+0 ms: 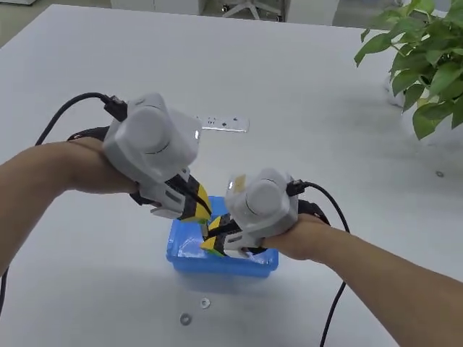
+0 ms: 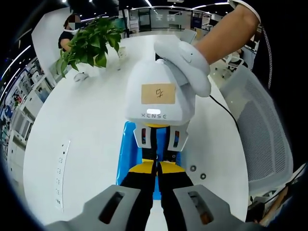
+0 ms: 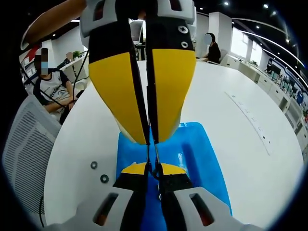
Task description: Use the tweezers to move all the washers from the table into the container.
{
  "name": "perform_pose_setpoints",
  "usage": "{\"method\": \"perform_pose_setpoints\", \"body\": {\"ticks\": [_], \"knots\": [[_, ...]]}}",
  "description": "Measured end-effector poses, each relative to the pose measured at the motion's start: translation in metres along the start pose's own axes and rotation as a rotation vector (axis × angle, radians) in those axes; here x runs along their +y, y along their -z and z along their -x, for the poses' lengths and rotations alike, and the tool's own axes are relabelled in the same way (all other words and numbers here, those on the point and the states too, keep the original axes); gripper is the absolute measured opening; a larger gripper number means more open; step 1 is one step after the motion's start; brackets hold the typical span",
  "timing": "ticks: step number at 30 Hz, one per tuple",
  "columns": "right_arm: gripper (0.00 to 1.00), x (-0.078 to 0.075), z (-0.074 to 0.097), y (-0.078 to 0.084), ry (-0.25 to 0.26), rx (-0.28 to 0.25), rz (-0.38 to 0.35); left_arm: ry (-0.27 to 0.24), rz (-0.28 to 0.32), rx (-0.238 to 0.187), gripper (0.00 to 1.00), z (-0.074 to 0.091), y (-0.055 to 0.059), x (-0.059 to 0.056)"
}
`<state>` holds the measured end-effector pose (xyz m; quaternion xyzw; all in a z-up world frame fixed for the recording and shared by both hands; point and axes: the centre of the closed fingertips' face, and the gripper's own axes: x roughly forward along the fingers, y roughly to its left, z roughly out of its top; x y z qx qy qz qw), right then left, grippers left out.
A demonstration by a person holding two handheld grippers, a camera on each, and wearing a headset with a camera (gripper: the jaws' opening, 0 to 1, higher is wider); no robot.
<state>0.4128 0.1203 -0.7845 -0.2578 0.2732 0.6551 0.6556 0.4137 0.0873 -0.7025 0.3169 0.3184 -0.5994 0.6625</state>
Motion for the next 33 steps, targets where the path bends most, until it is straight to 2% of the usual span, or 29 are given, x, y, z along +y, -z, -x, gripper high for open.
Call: {"method": "perform_pose_setpoints", "body": {"ticks": [20,33], "knots": [[0.11,0.000,-0.002,0.003,-0.003,0.015,0.001,0.002,0.002,0.002,0.06,-0.002,0.004,0.001],[0.11,0.004,0.007,-0.006,0.015,0.003,0.014,-0.011,-0.006,-0.006,0.05,0.008,-0.006,-0.005]]}}
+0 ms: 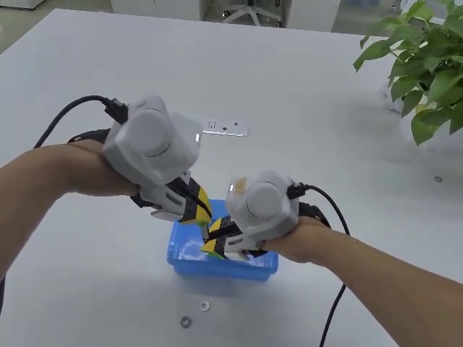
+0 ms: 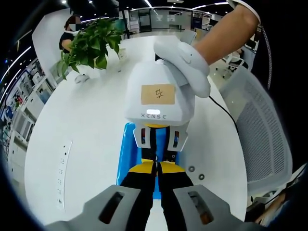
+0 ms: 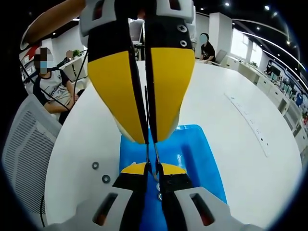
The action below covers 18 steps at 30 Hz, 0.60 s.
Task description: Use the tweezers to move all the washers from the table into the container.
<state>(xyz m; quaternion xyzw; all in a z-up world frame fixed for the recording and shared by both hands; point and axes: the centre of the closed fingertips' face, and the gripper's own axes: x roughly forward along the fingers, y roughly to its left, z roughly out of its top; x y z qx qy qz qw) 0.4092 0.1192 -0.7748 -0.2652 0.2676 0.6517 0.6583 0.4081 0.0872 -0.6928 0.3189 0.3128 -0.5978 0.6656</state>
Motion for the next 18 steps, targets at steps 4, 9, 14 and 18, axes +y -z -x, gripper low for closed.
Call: {"method": "perform_pose_setpoints", "body": {"ticks": [4,9,14,18], "knots": [[0.11,0.003,0.005,-0.005,0.013,-0.007,0.006,-0.005,-0.001,-0.006,0.05,0.005,-0.005,-0.003],[0.11,0.006,0.011,-0.010,0.025,-0.016,0.011,-0.011,-0.012,-0.008,0.05,0.011,-0.012,-0.009],[0.11,0.011,0.020,-0.013,0.039,-0.017,0.022,-0.015,-0.021,-0.009,0.05,0.016,-0.018,-0.016],[0.11,0.016,0.025,-0.014,0.048,-0.016,0.031,-0.016,-0.029,-0.010,0.05,0.019,-0.022,-0.022]]}}
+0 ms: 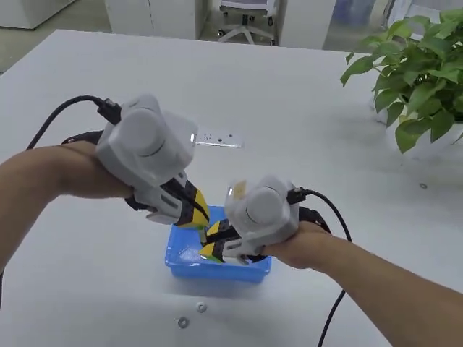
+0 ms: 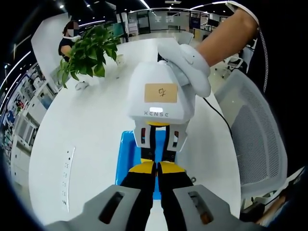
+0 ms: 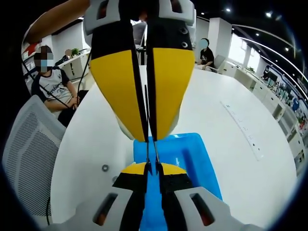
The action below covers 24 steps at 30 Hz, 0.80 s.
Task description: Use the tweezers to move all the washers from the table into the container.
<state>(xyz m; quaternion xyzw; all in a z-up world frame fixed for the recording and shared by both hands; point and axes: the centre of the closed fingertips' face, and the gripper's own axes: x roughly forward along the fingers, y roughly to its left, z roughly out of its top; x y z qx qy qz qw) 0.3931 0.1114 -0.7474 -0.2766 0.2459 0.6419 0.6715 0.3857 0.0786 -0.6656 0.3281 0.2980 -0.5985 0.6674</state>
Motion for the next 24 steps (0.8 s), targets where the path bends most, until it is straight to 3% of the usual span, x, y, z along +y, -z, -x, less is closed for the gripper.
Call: {"method": "perform_pose_setpoints", "body": {"ticks": [7,24], "knots": [[0.11,0.007,0.008,-0.003,0.018,-0.001,0.013,-0.005,-0.012,-0.003,0.05,0.006,-0.007,-0.010],[0.11,0.037,0.008,0.000,0.005,-0.002,0.021,0.003,-0.011,0.006,0.05,0.004,-0.005,-0.037]]}}
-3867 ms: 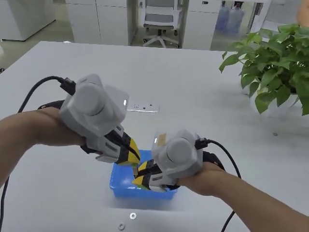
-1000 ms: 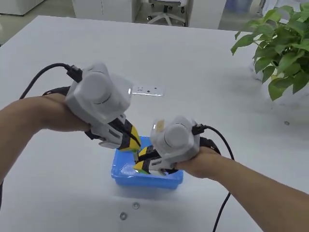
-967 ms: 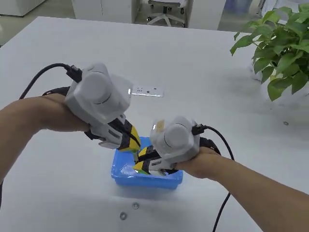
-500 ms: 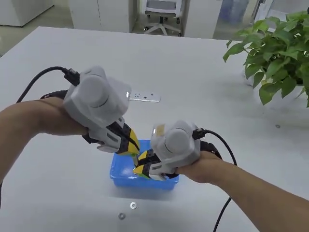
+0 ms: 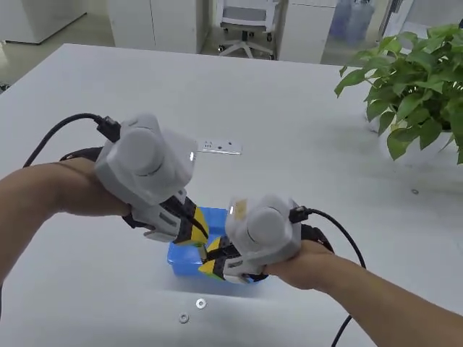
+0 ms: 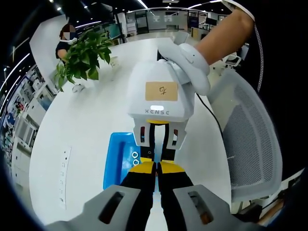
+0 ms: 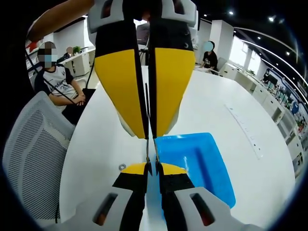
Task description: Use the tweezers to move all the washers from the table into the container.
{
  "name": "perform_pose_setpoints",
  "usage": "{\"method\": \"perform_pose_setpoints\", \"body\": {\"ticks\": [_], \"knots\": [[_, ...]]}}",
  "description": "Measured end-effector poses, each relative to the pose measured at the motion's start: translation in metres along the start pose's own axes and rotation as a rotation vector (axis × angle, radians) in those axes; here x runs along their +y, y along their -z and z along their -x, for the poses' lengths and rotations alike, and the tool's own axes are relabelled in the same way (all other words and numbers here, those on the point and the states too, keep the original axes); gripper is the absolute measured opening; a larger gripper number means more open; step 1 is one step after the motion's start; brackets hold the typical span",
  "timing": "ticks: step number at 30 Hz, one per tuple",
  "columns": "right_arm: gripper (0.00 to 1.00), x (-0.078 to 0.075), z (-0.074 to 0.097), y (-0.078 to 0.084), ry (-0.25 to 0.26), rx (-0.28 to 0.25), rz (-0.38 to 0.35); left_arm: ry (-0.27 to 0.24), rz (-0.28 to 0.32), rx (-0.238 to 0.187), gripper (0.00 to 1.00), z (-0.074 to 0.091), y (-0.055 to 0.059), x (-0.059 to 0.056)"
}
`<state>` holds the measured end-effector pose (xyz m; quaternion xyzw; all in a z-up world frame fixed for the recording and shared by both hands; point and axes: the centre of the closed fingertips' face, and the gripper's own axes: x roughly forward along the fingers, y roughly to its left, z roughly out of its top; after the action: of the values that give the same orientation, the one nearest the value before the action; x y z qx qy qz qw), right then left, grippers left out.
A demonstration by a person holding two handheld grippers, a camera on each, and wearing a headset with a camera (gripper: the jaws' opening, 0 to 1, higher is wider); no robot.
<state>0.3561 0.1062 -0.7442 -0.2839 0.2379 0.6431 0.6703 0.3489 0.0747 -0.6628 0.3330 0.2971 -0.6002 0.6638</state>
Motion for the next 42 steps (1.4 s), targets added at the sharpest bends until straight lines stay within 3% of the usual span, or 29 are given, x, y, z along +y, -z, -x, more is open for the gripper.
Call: {"method": "perform_pose_setpoints", "body": {"ticks": [10,20,42], "knots": [[0.11,0.012,-0.004,0.007,-0.012,0.003,-0.004,0.014,0.006,0.002,0.05,-0.007,0.004,-0.011],[0.12,0.025,-0.015,0.016,-0.038,0.012,-0.005,0.042,0.024,0.010,0.05,-0.018,0.015,-0.022],[0.13,0.037,-0.032,0.030,-0.081,0.012,-0.054,0.078,0.068,0.023,0.05,-0.032,0.032,-0.031]]}}
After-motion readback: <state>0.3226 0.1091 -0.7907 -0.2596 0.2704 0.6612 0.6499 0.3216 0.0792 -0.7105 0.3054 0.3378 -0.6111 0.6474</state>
